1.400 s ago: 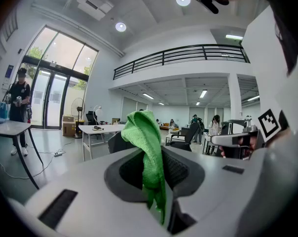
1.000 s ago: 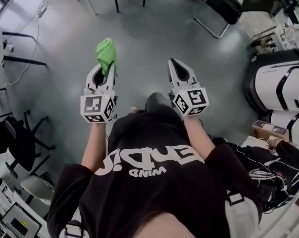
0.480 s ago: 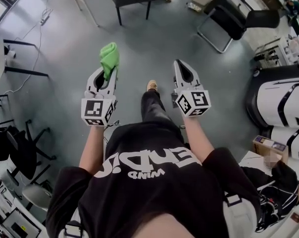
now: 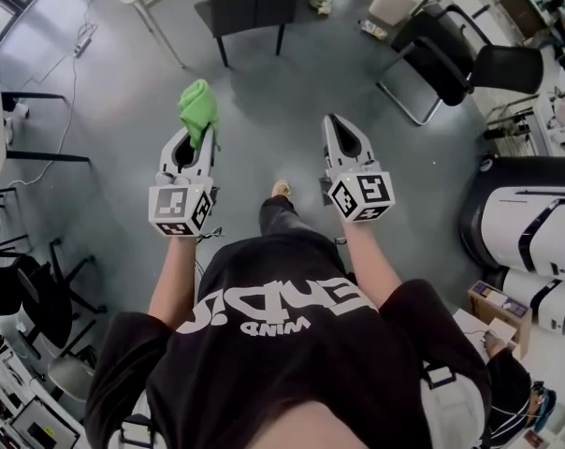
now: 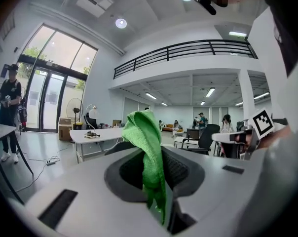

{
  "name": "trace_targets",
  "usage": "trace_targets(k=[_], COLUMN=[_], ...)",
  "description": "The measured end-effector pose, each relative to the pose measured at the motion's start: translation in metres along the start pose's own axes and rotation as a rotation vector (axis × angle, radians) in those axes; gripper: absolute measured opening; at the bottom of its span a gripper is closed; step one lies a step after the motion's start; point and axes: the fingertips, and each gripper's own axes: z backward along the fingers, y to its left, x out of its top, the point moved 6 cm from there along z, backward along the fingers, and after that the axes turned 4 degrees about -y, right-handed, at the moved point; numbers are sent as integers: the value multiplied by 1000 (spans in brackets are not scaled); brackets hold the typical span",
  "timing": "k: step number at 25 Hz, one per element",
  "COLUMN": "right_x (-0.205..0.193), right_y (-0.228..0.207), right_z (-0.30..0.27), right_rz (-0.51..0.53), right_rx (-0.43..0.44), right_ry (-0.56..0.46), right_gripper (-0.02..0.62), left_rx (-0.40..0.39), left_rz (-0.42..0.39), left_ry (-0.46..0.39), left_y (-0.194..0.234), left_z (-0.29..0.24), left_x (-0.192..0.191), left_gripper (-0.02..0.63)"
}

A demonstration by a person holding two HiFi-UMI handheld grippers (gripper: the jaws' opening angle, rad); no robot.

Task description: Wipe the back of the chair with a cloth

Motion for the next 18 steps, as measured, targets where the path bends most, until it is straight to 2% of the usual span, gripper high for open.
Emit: trace_targets(k=[10,18], right_x=[12,13], right_y=[-98,-118], right_z=[-103,-172], right_rz=[-6,-16], right_rx=[78,110], right_ry=[32,26], right_gripper=[-4,-3], left_rx=[52,64], left_rz=[25,6], left_ry=[-16,-14], left_y=[13,42], left_z=[-132,-191], left_x=[11,16], left_gripper=[64,64])
